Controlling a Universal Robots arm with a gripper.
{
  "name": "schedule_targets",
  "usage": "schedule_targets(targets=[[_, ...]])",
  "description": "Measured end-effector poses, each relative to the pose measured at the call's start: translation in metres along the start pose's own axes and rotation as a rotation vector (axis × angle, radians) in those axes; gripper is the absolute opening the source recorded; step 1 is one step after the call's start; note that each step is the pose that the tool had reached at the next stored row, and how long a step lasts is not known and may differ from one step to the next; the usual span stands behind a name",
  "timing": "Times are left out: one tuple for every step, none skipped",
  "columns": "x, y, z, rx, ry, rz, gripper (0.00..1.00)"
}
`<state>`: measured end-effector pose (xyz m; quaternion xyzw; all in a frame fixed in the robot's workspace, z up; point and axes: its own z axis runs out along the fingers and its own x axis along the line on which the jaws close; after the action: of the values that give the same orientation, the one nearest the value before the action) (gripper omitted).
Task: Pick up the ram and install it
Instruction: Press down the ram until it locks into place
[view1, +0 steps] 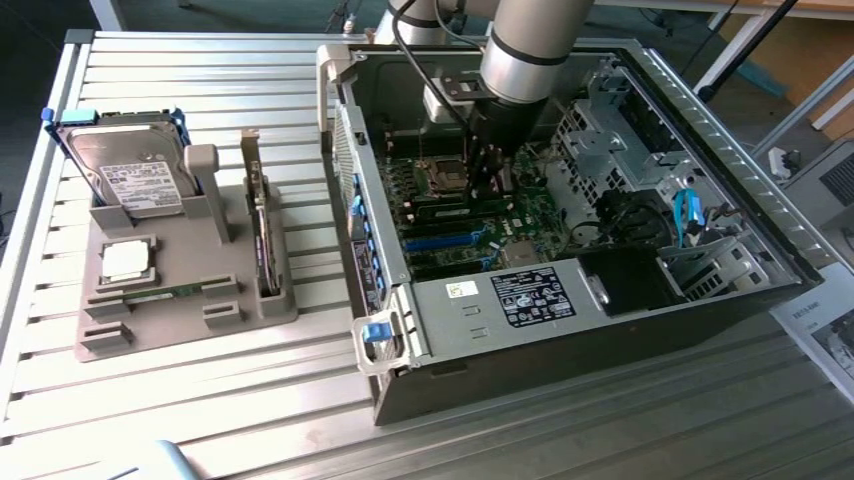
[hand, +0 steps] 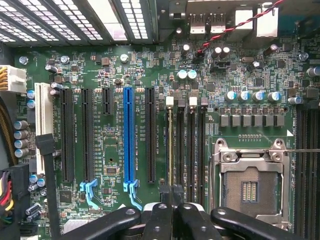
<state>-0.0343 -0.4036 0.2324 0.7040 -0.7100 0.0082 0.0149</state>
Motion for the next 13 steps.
schedule_targets(targets=[[0.0000,0.0000,0.0003,0.0004,0.0000,0.000,0.11],[0.0000,0.0000,0.0005,0.0008,0.0001,0.000,0.11],[0.0000,0.0000,0.0007,0.0010,0.0001,0.000,0.11],[0.0000,0.0000,0.0007,0.0010,-0.0001,0.000,0.11],[0.0000,0.0000,0.0009,0.0012,0.0001,0.000,0.11],[0.0000,0.0000,0.0014,0.0019,0.0001,0.000,0.11],[0.0000,0.0000,0.0015,0.0021,0.0001,0.000,0.11],[-0.0001,0.0000,0.0016,0.0022,-0.0001,0.000,0.11],[-0.0001,0.0000,0.0016,0.0022,-0.0001,0.000,0.11],[-0.0001,0.0000,0.0015,0.0023,-0.0003,0.000,0.11],[-0.0001,0.0000,0.0007,0.0025,-0.0007,0.000,0.11],[-0.0001,0.0000,-0.0006,0.0026,-0.0008,0.000,0.11],[0.0000,0.0000,-0.0018,0.0023,-0.0003,0.000,0.11]])
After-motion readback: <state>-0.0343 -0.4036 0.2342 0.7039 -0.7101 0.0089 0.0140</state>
